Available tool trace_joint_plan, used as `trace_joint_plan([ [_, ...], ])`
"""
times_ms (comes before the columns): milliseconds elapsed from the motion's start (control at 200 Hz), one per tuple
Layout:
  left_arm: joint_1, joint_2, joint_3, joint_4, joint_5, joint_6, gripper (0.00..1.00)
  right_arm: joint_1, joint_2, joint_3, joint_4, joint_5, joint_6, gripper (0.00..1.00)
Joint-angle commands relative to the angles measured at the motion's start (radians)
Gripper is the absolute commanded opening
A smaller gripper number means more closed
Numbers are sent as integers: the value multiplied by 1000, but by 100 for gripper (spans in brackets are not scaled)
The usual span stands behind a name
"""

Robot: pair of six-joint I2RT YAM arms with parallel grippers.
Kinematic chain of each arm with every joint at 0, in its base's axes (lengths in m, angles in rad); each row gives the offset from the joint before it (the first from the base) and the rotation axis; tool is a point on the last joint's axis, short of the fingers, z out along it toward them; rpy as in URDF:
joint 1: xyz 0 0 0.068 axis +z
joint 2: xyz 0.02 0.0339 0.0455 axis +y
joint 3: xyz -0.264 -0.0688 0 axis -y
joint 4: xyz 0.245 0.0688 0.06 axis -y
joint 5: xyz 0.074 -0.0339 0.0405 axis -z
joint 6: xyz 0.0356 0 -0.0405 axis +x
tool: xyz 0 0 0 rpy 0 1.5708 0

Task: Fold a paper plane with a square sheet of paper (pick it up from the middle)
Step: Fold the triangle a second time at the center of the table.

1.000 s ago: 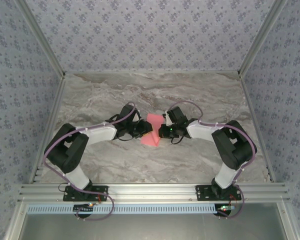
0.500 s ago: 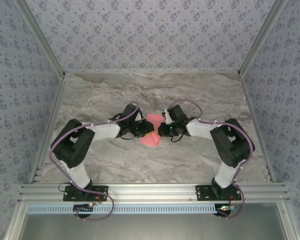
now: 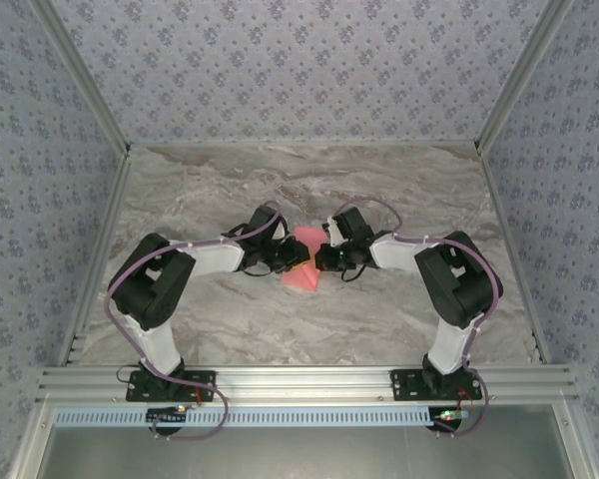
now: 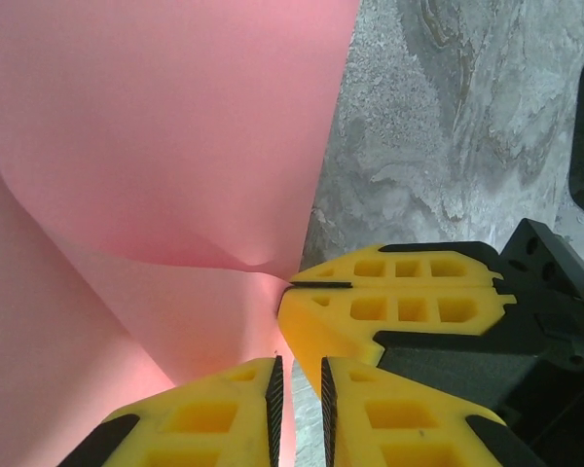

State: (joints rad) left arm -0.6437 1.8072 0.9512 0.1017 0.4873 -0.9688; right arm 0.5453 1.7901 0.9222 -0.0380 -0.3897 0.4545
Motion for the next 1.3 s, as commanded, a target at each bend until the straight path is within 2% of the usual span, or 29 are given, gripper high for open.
trace_joint_plan([
  [0, -2, 28, 26, -8, 28, 22, 20, -7, 18, 32, -31, -1, -24, 4],
  [1294, -2, 81, 32, -8, 37, 24, 20, -10, 51, 57, -75, 48, -41, 2],
])
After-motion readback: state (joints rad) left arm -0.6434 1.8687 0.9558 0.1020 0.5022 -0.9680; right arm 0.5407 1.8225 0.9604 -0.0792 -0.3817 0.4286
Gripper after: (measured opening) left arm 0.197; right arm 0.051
